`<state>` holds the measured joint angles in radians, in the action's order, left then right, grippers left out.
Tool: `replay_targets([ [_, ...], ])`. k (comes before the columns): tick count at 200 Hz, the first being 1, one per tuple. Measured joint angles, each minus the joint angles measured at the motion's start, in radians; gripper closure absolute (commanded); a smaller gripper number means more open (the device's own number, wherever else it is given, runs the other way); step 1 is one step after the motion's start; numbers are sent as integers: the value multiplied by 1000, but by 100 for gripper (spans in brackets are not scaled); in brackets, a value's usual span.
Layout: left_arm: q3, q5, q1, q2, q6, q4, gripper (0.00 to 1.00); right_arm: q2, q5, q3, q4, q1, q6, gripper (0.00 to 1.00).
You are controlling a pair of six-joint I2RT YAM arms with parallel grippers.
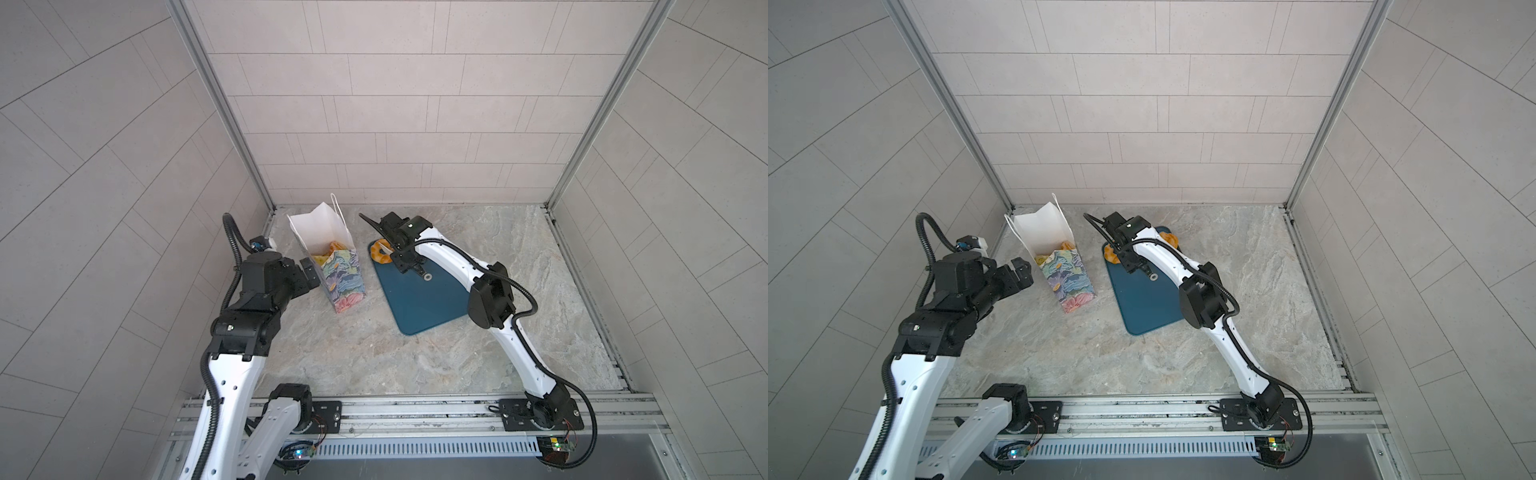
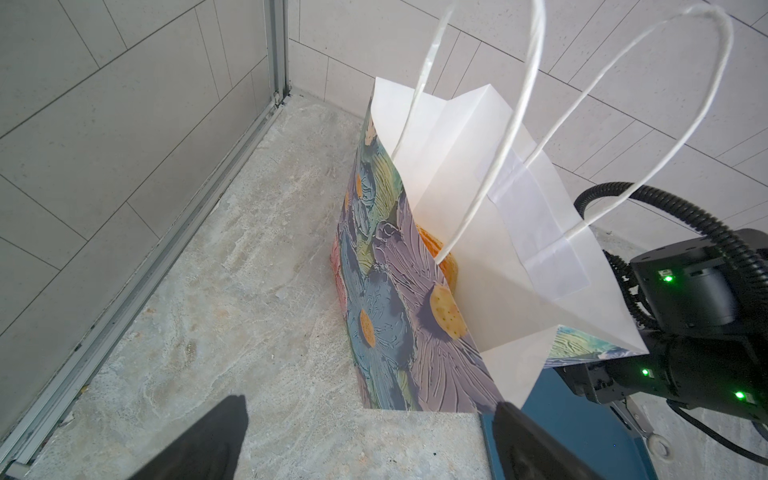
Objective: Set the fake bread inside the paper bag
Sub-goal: 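Lower the open right tongs toward the ring donut and striped roll, then close the right tongs around the ring donut on the tray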
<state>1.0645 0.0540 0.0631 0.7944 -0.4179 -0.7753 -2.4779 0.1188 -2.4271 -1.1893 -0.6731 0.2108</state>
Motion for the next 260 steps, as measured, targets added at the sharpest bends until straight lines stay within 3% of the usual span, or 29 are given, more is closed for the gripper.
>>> replay_targets([
  [78, -5, 0, 1, 0, 0, -1, 0, 2, -2, 18, -100, -9, -15, 54],
  [125, -5, 0, 1, 0, 0, -1, 0, 62, -3, 185, -106, -33, -20, 54],
  [196, -5, 0, 1, 0, 0, -1, 0, 315, -9, 465, -77, -45, 0, 53],
  [260, -11, 0, 1, 0, 0, 0, 0, 331, -16, 424, -61, -43, 15, 51],
])
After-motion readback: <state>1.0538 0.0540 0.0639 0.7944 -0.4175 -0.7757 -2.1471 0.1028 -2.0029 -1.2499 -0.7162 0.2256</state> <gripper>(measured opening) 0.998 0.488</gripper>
